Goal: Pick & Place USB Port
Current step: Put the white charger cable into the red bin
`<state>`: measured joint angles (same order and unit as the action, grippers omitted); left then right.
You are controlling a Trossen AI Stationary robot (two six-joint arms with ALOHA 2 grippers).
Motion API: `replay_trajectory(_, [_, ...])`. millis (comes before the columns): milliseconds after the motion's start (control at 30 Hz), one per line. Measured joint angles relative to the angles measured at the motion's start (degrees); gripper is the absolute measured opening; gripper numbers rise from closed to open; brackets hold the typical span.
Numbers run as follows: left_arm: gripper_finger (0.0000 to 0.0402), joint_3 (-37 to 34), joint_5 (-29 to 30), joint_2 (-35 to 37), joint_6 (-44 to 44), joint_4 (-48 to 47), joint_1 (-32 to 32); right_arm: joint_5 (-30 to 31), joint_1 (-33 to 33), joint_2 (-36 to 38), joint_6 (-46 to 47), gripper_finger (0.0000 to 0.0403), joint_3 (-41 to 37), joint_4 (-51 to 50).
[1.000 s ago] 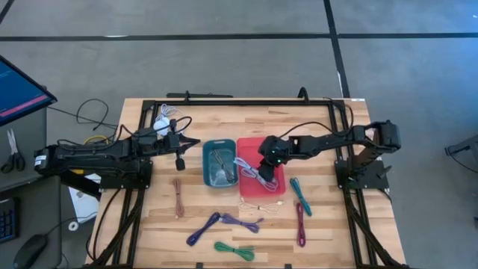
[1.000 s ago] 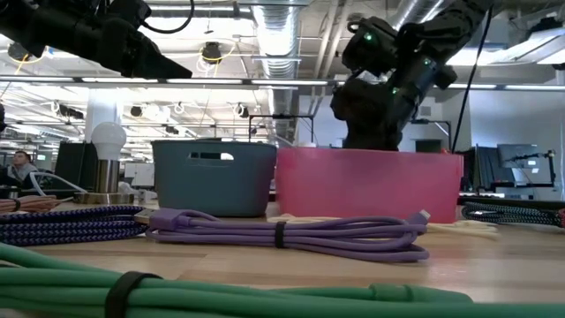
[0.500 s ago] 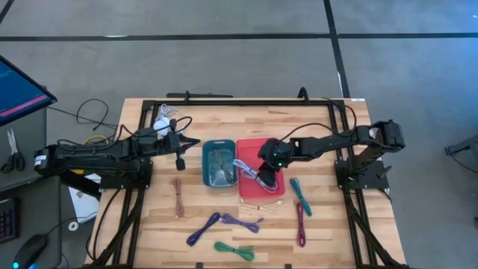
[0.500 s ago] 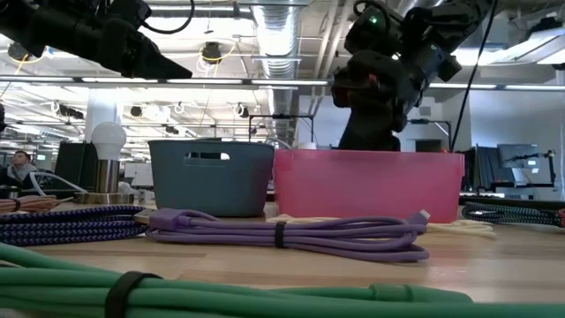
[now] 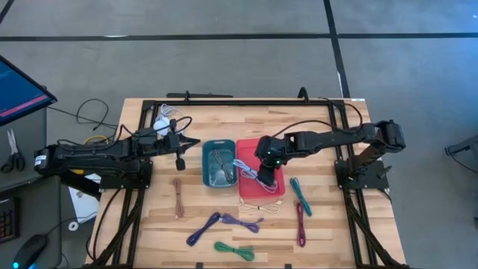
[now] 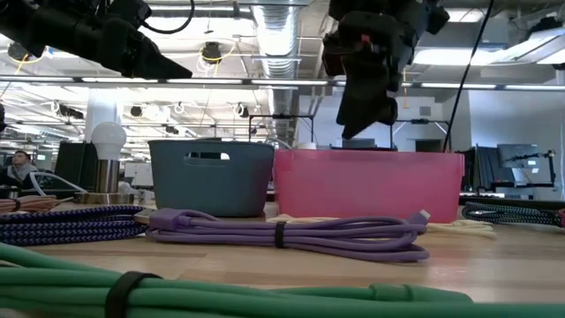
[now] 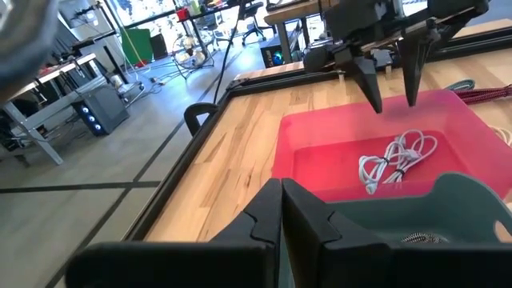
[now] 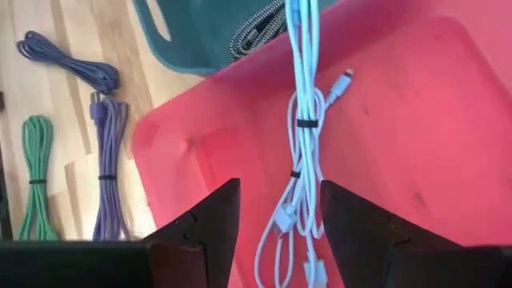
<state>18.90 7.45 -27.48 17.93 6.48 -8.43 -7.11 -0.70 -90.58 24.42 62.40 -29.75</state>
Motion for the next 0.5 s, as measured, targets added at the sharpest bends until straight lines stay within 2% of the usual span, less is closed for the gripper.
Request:
replay_trajectory(233, [0.0012, 0.00, -0.01, 0.00, 0.00, 0.00, 0.00, -0.31, 2.68, -8.77, -0.13, 0.0166, 2.04, -0.80])
replay_trajectory(500, [0.0012, 0.00, 0.01, 0.02, -0.17, 0.00, 0.00, -0.25, 4.00, -19.37, -7.49, 0.0166, 13.84, -13.24])
